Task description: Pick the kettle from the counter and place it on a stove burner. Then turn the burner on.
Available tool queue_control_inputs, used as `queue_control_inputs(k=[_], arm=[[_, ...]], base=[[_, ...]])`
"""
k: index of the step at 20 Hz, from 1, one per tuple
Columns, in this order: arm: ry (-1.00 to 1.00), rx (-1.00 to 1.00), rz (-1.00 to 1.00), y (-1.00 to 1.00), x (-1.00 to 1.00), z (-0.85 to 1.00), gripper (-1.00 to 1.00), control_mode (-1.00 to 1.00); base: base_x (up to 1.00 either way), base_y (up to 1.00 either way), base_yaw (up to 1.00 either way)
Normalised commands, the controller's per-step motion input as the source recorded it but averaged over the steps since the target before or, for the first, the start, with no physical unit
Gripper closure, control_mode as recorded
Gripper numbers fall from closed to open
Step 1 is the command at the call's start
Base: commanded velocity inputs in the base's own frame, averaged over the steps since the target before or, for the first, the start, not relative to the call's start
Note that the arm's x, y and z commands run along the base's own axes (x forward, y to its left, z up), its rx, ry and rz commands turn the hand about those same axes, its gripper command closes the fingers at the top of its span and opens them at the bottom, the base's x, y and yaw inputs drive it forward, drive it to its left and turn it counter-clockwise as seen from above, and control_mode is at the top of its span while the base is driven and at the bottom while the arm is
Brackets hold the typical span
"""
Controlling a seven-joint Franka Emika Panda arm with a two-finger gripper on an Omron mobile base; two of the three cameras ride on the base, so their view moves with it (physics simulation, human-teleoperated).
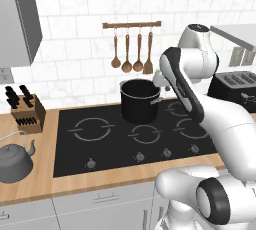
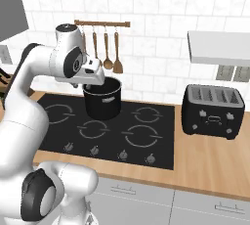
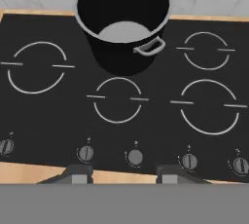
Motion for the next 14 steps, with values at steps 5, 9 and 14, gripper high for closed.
queue_control_inputs(k=[5, 9, 14], arm=[[0.00, 0.00, 0.00, 0.25, -0.04, -0.16, -1.00, -1.00], [-0.03, 0.00, 0.00, 0.53, -0.06, -0.17, -1.00, -1.00], [-0.07, 0.00, 0.00, 0.62, -0.03, -0.12, -1.00, -1.00]], base=[[0.00, 0.00, 0.00], [0.00, 0.00, 0.00], [0.00, 0.00, 0.00]])
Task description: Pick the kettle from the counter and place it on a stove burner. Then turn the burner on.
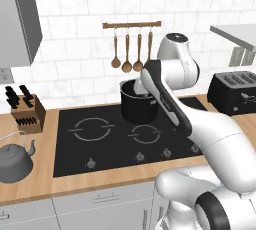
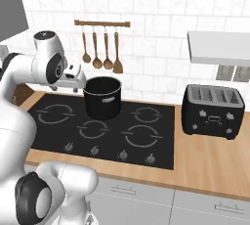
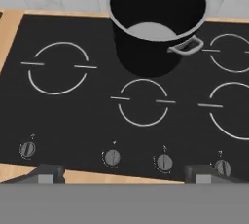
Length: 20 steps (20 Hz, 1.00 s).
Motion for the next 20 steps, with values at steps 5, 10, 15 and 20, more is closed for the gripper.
queue_control_inputs(k=[5, 10, 15, 20], arm=[[0.00, 0.00, 0.00, 0.76, -0.06, -0.03, -1.00, -1.00], [-0.05, 0.02, 0.00, 0.83, -0.31, -0.01, -1.00, -1.00], [-0.09, 0.14, -0.01, 0.81, -0.35, -0.09, -1.00, -1.00], [-0.04, 0.18, 0.00, 0.85, -0.42, -0.26, -1.00, -1.00]], base=[[0.00, 0.00, 0.00], [0.00, 0.00, 0.00], [0.00, 0.00, 0.00], [0.00, 0.00, 0.00]])
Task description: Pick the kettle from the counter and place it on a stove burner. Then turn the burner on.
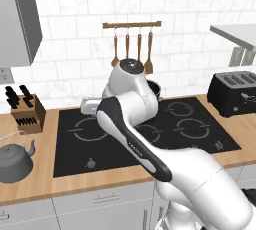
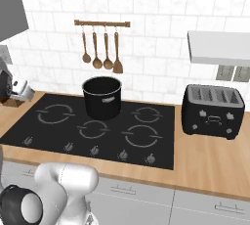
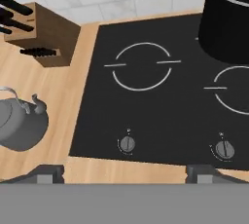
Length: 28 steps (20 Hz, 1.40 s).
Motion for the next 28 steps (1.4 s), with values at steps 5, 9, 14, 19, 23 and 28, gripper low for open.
queue_control_inputs(k=[5, 9, 14, 19, 23, 28], arm=[[0.00, 0.16, 0.00, 0.90, -0.29, -0.17, -1.00, -1.00], [0.06, 0.11, 0.00, 0.90, -0.15, -0.06, -1.00, -1.00], [0.17, 0.04, 0.00, 0.88, -0.02, 0.00, -1.00, -1.00], [0.30, 0.00, 0.00, 0.78, 0.01, 0.00, -1.00, -1.00], [0.12, -0.05, -0.01, 0.65, 0.13, 0.00, -1.00, -1.00], [0.00, -0.07, -0.15, 0.46, 0.21, -0.02, -1.00, -1.00]], base=[[0.00, 0.00, 0.00], [0.00, 0.00, 0.00], [0.00, 0.00, 0.00], [0.00, 0.00, 0.00], [0.00, 0.00, 0.00], [0.00, 0.00, 0.00]])
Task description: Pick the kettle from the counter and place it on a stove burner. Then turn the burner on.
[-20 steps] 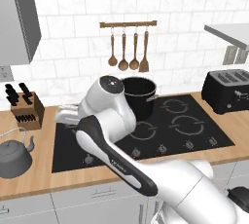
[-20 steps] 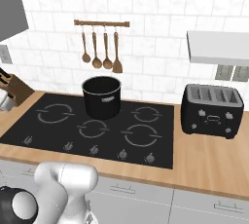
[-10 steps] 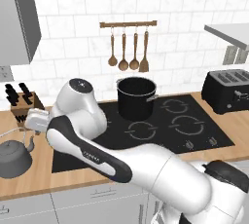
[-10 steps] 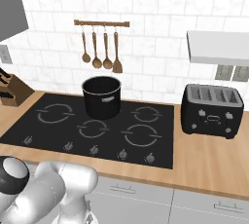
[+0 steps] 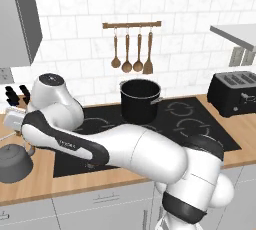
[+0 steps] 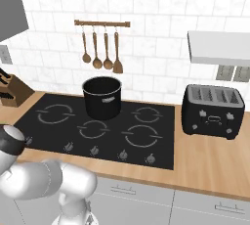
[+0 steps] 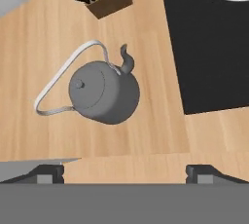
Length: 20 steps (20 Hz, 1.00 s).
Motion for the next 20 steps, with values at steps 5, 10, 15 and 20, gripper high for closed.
queue_control_inputs(k=[5, 10, 15, 20], arm=[[0.01, -0.06, -0.27, 0.45, 0.09, -0.15, -1.00, -1.00], [0.12, -0.04, -0.25, 0.49, 0.14, -0.17, -1.00, -1.00], [0.16, 0.00, -0.17, 0.44, 0.29, -0.16, -1.00, -1.00], [0.06, -0.01, -0.10, 0.43, 0.44, -0.19, -1.00, -1.00]], base=[[0.00, 0.00, 0.00], [0.00, 0.00, 0.00], [0.00, 0.00, 0.00], [0.00, 0.00, 0.00]])
